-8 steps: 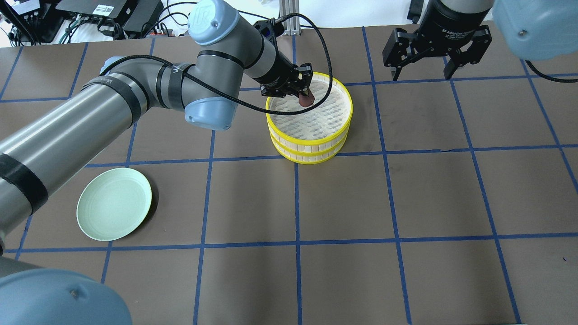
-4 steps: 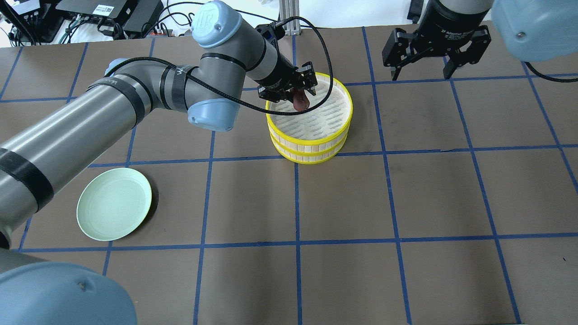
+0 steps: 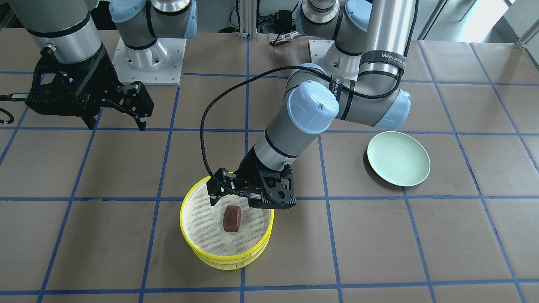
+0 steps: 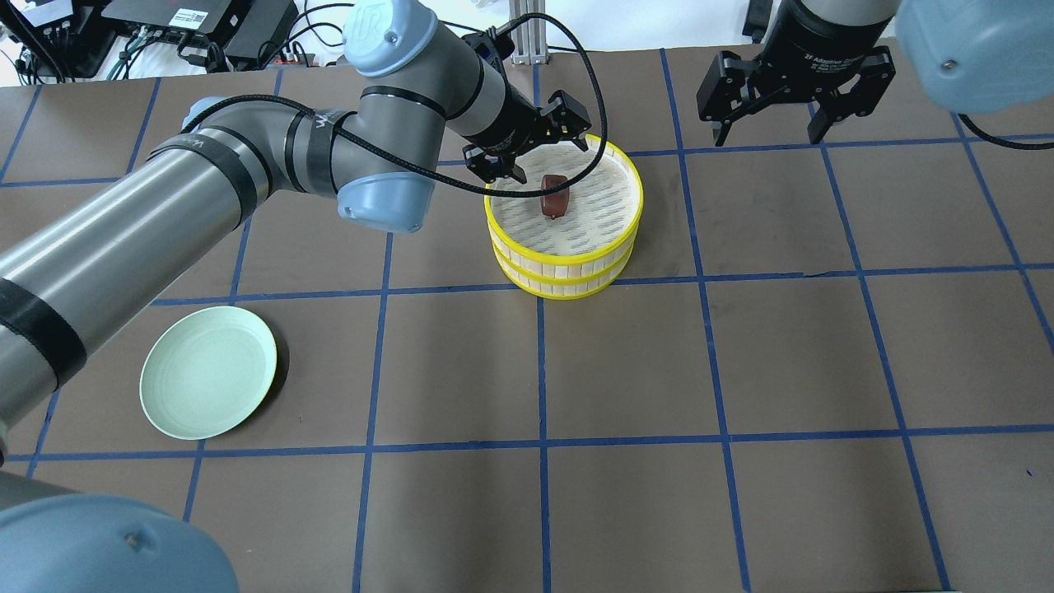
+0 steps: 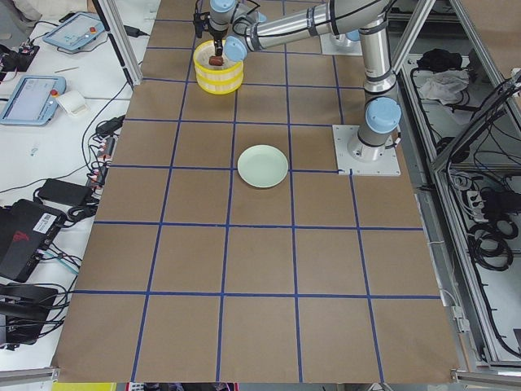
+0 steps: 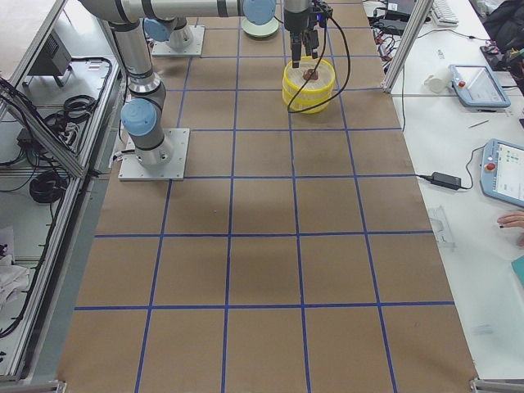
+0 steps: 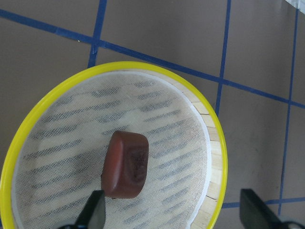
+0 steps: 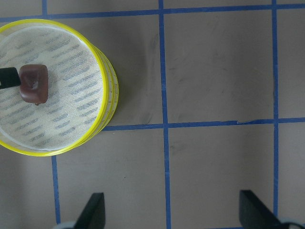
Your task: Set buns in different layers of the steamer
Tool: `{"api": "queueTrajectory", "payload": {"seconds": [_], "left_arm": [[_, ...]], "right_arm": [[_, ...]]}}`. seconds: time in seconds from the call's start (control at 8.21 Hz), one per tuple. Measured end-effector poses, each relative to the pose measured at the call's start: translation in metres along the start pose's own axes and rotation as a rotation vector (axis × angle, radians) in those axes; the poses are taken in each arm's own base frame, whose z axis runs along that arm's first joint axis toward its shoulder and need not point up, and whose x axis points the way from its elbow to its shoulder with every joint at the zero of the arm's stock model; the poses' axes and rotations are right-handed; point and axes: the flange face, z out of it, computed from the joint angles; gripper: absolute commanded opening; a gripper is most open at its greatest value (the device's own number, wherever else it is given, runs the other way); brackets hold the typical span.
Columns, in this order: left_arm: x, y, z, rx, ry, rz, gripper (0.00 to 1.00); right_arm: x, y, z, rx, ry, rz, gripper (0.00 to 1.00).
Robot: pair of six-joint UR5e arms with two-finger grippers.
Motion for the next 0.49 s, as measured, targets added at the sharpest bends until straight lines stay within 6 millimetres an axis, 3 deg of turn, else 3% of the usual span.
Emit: {"api": "queueTrajectory", "payload": {"seconds": [0.37, 0.49], "left_arm": [[-0.01, -0.001, -0.028, 0.01, -0.125, 0.046, 1.0], [-0.024, -0.004, -0.053, -0.002, -0.199, 0.064, 1.0]], "right_arm": [[0.001, 0.0, -0.002, 0.008, 0.008, -0.013, 1.0], [0.001, 0.0, -0.002, 0.011, 0.01, -0.019, 1.0]]}}
